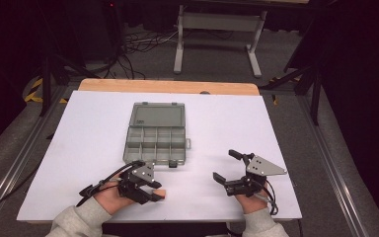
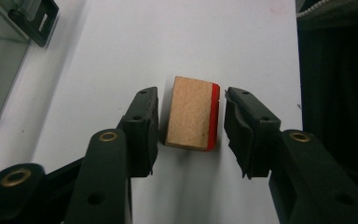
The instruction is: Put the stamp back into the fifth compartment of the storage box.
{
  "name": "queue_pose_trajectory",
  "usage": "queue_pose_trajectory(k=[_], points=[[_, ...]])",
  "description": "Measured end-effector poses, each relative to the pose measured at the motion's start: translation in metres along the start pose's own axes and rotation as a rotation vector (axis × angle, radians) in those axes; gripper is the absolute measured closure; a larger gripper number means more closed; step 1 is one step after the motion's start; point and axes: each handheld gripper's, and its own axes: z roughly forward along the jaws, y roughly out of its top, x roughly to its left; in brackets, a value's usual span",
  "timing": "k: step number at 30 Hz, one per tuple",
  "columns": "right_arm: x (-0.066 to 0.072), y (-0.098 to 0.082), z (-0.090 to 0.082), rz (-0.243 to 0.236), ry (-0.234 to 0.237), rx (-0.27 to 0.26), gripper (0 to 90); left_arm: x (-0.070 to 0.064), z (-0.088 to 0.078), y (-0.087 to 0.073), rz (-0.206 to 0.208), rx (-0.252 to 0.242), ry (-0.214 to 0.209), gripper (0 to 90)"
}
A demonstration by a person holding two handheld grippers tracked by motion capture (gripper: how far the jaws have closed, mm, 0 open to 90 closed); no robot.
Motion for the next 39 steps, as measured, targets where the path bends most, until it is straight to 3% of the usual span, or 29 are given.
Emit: queue_pose_trajectory(k=[7, 20, 30, 39], points=[[-0.001, 0.000, 0.000, 0.003, 0.001, -0.005, 4.9, -0.002, 0.003, 0.001, 0.008, 0.006, 0.003, 63.2], [-0.001, 0.000, 0.000, 0.003, -0.001, -0.004, 4.9, -0.004, -0.004, 0.003, 0.019, -0.012, 0.035, 65.5], [-0.001, 0.000, 0.000, 0.004, -0.002, -0.003, 4.9, -0.009, -0.018, 0.008, 0.035, -0.072, 0.041, 65.7], [-0.001, 0.000, 0.000, 0.007, -0.005, -0.002, 4.9, -0.011, -0.032, 0.010, 0.022, -0.145, 0.038, 65.7]])
